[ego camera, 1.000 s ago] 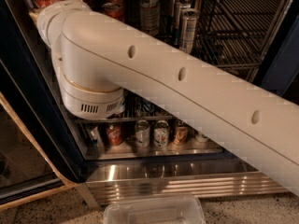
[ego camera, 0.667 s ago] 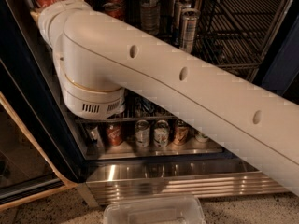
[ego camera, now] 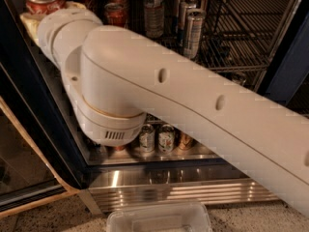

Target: Pick coke can from top shelf of fridge

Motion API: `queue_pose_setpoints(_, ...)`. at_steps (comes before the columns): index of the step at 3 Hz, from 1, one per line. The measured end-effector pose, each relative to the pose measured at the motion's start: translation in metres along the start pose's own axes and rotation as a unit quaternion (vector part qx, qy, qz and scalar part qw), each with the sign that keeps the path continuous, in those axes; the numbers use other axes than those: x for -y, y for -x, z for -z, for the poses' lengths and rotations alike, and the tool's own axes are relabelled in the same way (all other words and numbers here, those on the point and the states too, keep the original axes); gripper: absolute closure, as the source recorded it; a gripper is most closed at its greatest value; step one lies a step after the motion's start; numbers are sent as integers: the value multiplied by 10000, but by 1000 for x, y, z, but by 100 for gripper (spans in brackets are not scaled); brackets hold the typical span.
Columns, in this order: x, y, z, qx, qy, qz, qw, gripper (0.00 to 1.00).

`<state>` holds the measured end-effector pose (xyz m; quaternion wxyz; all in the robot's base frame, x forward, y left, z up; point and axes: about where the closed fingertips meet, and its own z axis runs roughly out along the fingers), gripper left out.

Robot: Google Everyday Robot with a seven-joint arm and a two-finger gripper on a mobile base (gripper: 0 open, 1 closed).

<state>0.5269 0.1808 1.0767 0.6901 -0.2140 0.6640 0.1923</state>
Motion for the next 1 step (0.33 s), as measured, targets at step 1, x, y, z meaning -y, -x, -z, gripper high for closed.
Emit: queue_pose_setpoints(1,8,5,5,30,-103,26,9999,100)
